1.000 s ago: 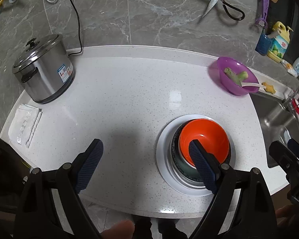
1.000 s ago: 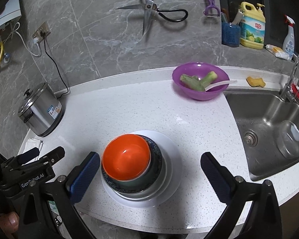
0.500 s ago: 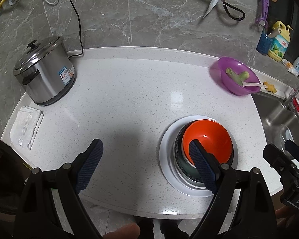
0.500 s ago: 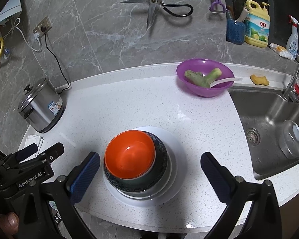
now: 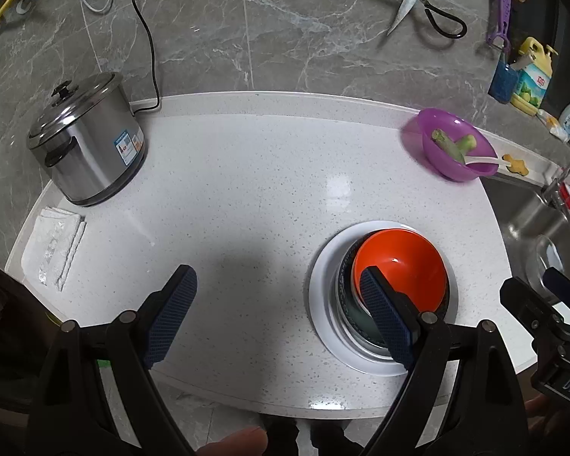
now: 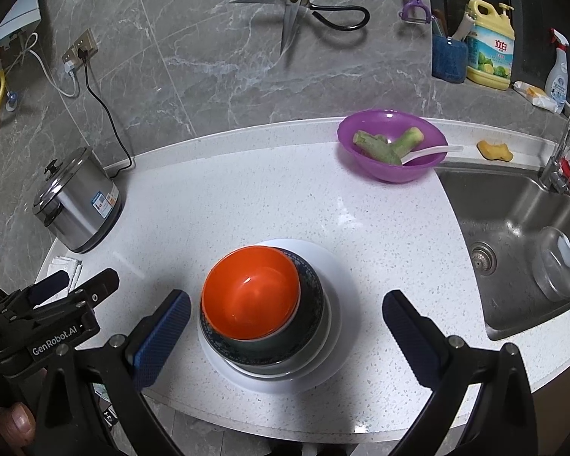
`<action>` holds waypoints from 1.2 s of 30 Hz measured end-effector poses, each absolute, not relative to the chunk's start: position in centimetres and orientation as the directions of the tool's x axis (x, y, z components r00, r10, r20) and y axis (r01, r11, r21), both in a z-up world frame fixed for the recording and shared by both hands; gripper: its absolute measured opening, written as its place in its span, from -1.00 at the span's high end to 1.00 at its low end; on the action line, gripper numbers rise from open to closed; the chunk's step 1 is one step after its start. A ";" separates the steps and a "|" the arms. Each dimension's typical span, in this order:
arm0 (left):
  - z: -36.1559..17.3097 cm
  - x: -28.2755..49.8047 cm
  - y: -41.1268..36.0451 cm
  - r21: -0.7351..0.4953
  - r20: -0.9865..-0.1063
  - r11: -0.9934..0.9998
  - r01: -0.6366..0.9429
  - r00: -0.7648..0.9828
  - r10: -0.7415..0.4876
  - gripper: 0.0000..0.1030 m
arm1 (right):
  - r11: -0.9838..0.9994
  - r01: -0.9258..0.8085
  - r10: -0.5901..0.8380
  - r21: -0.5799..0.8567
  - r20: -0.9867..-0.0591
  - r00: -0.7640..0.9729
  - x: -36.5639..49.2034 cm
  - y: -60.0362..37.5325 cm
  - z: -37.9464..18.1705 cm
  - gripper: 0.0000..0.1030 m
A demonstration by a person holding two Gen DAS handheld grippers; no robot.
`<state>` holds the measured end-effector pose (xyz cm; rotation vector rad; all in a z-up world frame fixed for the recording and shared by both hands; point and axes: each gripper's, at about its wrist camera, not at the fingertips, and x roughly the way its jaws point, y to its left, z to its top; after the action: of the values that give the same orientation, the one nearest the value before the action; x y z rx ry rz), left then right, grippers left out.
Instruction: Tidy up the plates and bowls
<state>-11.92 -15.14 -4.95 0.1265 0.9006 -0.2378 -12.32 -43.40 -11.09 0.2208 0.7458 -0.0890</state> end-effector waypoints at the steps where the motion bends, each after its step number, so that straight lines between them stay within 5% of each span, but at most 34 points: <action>1: -5.0 -12.0 -15.2 0.011 -0.787 0.967 0.256 0.598 -0.150 -0.70 | 0.973 0.161 -0.003 0.168 -0.681 0.732 -12.4 -43.3 -11.1 -1.00; 36: -5.2 -12.0 -15.7 0.015 -0.792 0.962 0.272 0.590 -0.155 -0.70 | 0.974 0.155 0.000 0.163 -0.691 0.723 -12.5 -43.2 -11.4 -1.00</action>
<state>-11.99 -15.72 -5.20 0.1392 0.9063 -0.2493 -12.47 -43.22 -11.43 0.2160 0.7593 -0.0864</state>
